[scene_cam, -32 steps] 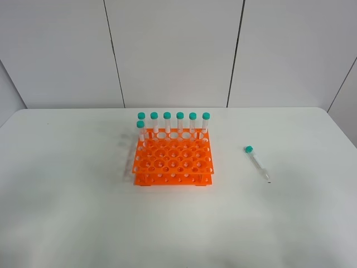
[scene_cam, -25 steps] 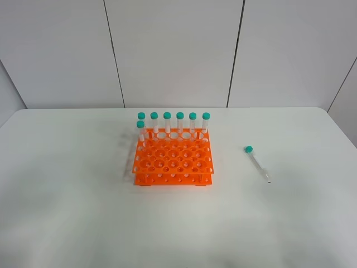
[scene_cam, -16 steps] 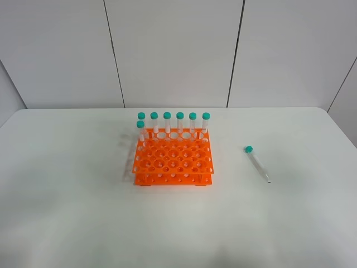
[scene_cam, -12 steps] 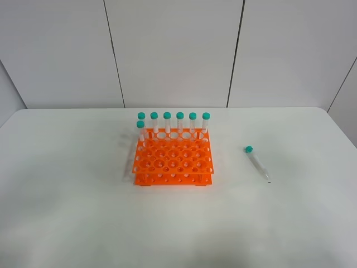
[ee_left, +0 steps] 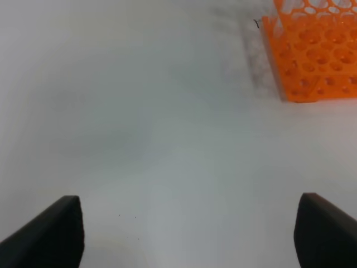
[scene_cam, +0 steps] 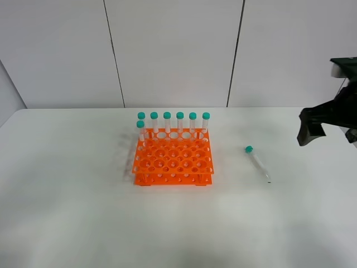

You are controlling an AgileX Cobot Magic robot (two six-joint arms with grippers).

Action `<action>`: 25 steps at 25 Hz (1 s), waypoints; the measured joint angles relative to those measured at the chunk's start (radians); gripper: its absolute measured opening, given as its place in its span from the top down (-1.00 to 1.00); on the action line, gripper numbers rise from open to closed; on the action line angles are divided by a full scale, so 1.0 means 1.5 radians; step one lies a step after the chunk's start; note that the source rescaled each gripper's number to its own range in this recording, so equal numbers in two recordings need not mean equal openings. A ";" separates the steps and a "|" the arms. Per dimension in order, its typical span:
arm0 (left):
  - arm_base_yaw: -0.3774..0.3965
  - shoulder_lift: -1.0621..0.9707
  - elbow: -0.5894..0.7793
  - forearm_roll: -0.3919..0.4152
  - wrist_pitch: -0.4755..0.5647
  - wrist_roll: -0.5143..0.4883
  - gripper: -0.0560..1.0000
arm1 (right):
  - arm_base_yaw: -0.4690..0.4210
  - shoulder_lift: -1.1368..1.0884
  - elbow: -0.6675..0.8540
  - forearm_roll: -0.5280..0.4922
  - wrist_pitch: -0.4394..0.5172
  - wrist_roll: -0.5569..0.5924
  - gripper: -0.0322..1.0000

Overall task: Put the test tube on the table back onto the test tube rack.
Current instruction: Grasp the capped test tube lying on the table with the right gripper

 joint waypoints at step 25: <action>0.000 0.000 0.000 0.000 0.000 0.000 -0.95 | 0.046 0.208 -0.148 0.013 0.008 -0.034 -1.00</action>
